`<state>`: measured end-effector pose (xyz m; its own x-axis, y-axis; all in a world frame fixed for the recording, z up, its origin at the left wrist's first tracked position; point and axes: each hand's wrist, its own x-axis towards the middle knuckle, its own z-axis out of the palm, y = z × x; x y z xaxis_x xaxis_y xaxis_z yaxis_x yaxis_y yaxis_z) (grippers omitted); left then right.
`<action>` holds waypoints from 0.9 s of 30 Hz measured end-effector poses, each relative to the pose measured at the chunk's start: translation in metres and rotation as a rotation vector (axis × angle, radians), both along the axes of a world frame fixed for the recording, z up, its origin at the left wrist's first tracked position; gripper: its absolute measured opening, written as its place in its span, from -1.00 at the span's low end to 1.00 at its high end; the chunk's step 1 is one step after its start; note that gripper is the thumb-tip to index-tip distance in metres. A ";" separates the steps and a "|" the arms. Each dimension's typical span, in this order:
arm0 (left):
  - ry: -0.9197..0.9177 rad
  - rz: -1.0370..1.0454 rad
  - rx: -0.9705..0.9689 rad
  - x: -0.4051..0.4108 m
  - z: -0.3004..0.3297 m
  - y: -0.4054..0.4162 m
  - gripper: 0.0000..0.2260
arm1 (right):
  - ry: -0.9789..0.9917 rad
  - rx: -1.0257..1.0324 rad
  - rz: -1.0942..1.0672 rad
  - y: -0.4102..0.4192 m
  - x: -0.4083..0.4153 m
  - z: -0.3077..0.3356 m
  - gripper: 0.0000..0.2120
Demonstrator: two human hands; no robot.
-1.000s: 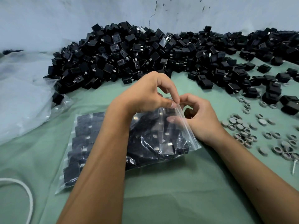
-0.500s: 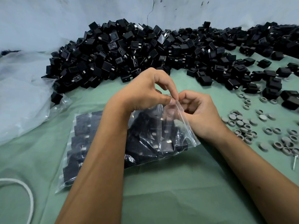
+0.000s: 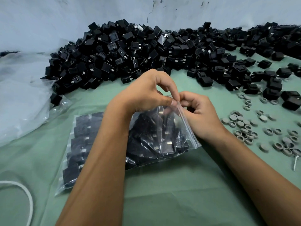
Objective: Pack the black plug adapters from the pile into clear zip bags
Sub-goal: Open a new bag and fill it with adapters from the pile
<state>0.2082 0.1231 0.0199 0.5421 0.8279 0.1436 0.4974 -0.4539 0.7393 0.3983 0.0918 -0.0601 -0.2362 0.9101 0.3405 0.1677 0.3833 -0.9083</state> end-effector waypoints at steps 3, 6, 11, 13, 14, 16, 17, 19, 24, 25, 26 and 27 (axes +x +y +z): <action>0.004 -0.005 -0.002 0.002 -0.001 0.000 -0.89 | 0.040 -0.040 0.104 -0.002 -0.004 -0.001 -0.88; -0.015 -0.009 -0.004 0.000 0.000 0.000 -0.89 | 0.087 -0.084 0.214 -0.002 -0.003 0.000 -0.83; -0.023 -0.023 -0.010 0.001 -0.002 0.000 -0.90 | -0.007 0.012 -0.164 0.010 0.011 -0.001 -0.87; -0.024 -0.015 -0.021 0.003 -0.003 0.000 -0.90 | -0.207 0.098 -0.401 0.017 0.021 -0.003 -0.89; -0.024 -0.010 -0.027 0.004 -0.003 -0.001 -0.90 | -0.299 0.107 -0.501 0.020 0.025 -0.004 -0.91; -0.025 -0.003 -0.034 0.005 -0.003 0.000 -0.90 | -0.367 0.037 -0.643 0.026 0.031 -0.006 -0.92; -0.026 -0.003 -0.036 0.005 -0.003 0.000 -0.90 | -0.372 -0.004 -0.683 0.030 0.032 -0.007 -0.92; -0.024 -0.002 -0.036 0.006 -0.003 -0.001 -0.90 | -0.461 -0.019 -0.711 0.040 0.030 -0.008 -0.87; -0.021 -0.007 -0.044 0.006 -0.002 -0.002 -0.90 | -0.921 -0.001 -0.770 0.079 0.025 -0.002 -0.57; -0.024 -0.004 -0.045 0.006 -0.002 -0.001 -0.90 | -0.950 -0.029 -0.780 0.089 0.024 0.000 -0.53; -0.029 -0.002 -0.045 0.005 -0.003 -0.001 -0.90 | -0.943 -0.062 -0.788 0.098 0.022 0.002 -0.48; -0.036 -0.001 -0.045 0.004 -0.003 0.000 -0.90 | -0.911 -0.092 -0.797 0.107 0.022 0.004 -0.43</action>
<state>0.2125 0.1230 0.0170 0.5383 0.8334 0.1253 0.4699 -0.4203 0.7762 0.4200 0.1990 -0.0557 0.2820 0.9213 0.2679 0.9185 -0.1786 -0.3527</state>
